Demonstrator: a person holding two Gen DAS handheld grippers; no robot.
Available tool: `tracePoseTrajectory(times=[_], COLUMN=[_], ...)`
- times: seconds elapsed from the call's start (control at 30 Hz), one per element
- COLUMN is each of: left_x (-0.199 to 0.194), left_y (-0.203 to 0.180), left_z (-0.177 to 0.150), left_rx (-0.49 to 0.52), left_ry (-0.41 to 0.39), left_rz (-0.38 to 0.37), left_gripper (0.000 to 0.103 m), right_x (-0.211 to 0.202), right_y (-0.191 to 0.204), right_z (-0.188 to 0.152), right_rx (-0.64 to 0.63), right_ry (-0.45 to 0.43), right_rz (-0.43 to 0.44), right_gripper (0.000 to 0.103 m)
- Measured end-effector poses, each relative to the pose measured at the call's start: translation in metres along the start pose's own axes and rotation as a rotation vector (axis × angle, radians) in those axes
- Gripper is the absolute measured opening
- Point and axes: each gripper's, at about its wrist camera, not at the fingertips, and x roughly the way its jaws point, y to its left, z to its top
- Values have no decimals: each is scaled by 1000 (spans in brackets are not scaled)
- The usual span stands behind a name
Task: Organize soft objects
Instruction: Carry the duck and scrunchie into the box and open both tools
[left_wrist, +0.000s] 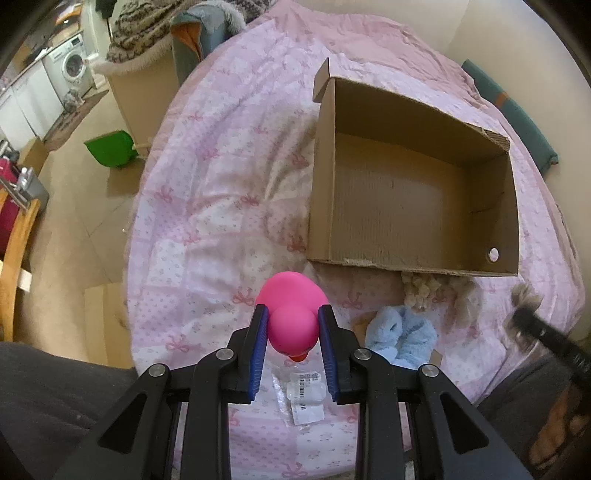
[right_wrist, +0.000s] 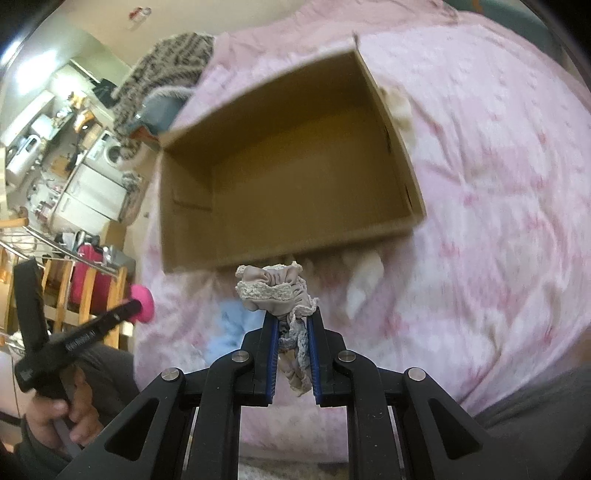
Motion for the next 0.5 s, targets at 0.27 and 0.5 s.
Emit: tracePoseTrajectory(times=[0.27, 0.5], left_x=[-30, -32], left_y=[-8, -32], left_z=[33, 72], left_rx=[21, 72], left_ry=[-113, -190], left_rz=[-5, -10], left_gripper=[24, 24], right_x=[-16, -3], right_y=[15, 18], right_z=[38, 67], right_rx=[-90, -131], right_ry=[-121, -191], right_rz=[31, 21], right_gripper=[16, 16])
